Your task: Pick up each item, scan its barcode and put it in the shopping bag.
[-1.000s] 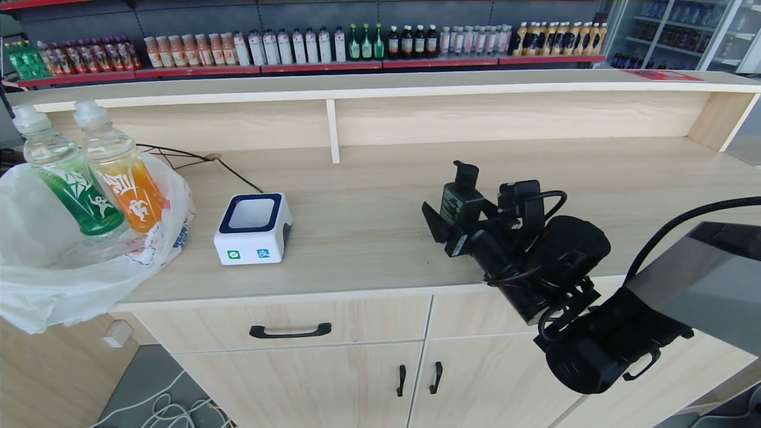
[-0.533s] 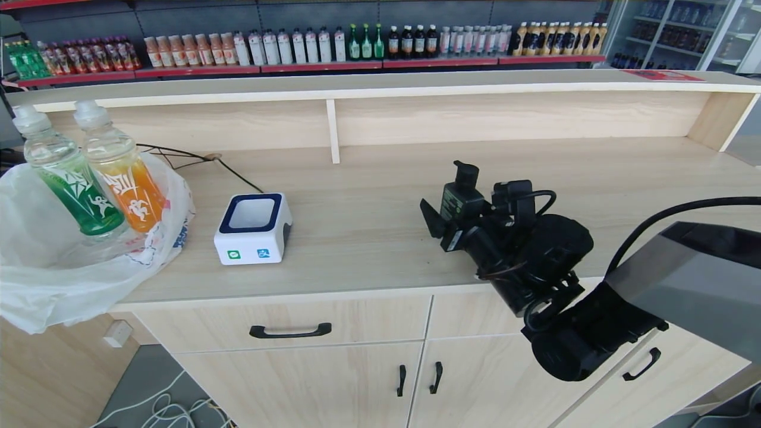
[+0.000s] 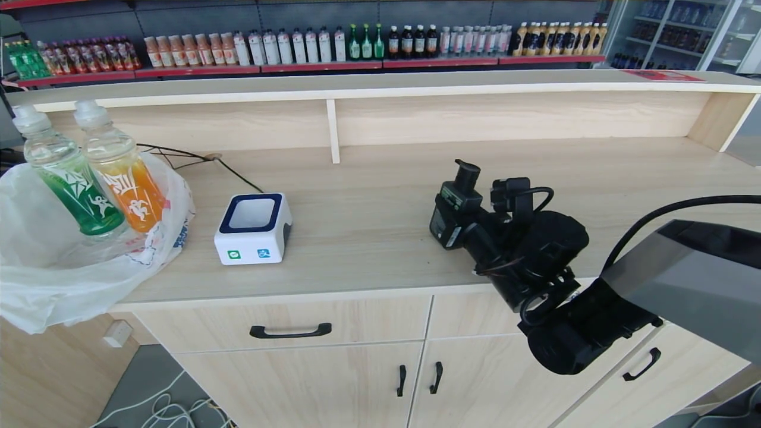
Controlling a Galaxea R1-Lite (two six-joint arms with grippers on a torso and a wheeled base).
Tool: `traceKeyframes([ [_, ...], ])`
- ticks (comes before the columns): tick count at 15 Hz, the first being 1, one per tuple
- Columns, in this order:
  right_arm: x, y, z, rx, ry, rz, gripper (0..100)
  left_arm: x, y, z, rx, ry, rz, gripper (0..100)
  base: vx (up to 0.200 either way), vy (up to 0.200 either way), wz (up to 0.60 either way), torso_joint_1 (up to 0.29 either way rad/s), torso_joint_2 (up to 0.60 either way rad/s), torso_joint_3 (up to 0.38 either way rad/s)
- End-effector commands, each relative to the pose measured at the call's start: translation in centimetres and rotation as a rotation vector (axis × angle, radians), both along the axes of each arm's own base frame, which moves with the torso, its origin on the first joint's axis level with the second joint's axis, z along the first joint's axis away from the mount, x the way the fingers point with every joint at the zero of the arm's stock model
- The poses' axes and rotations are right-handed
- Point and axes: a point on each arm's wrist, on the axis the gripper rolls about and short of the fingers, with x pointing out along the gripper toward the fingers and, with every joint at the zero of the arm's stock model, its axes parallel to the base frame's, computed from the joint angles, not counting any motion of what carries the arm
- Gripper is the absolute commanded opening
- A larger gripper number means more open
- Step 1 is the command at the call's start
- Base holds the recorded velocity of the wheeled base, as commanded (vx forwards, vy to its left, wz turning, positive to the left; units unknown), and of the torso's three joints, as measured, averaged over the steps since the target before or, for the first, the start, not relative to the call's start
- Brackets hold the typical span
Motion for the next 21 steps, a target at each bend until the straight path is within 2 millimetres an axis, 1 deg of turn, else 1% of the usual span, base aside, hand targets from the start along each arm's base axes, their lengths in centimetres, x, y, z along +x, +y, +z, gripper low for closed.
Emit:
traceKeyframes([
  [1,0.0,0.0,0.1,0.003,-0.003,0.001,0,0.0,0.0,0.0,0.000,0.001,-0.001,100,0.000,0.000,0.00,0.000,0.00,0.000],
  [4,-0.3,0.2,0.0,0.002,0.005,0.021,0,0.0,0.0,0.0,-0.002,-0.001,-0.001,100,0.000,0.000,0.00,0.000,0.00,0.000],
  [8,-0.8,0.9,-0.5,-0.005,0.017,0.041,0,0.0,0.0,0.0,-0.002,0.001,-0.001,100,0.000,0.000,0.00,0.000,0.00,0.000],
  [13,-0.9,0.9,-0.7,-0.014,0.023,0.039,0,0.0,0.0,0.0,-0.003,-0.001,-0.001,100,0.000,0.000,0.00,0.000,0.00,0.000],
  [15,-0.9,0.9,-0.8,-0.046,0.013,0.032,0,0.0,0.0,0.0,-0.002,0.001,-0.001,100,0.000,0.000,0.00,0.000,0.00,0.000],
  [18,-1.0,0.9,-1.3,-0.063,0.024,0.029,0,0.0,0.0,0.0,-0.002,-0.001,0.001,100,0.000,0.000,0.00,0.000,0.00,0.000],
  [21,-1.0,0.9,-0.6,-0.050,0.002,0.030,0,0.0,0.0,0.0,-0.002,-0.001,-0.001,100,0.000,0.000,0.00,0.000,0.00,0.000],
])
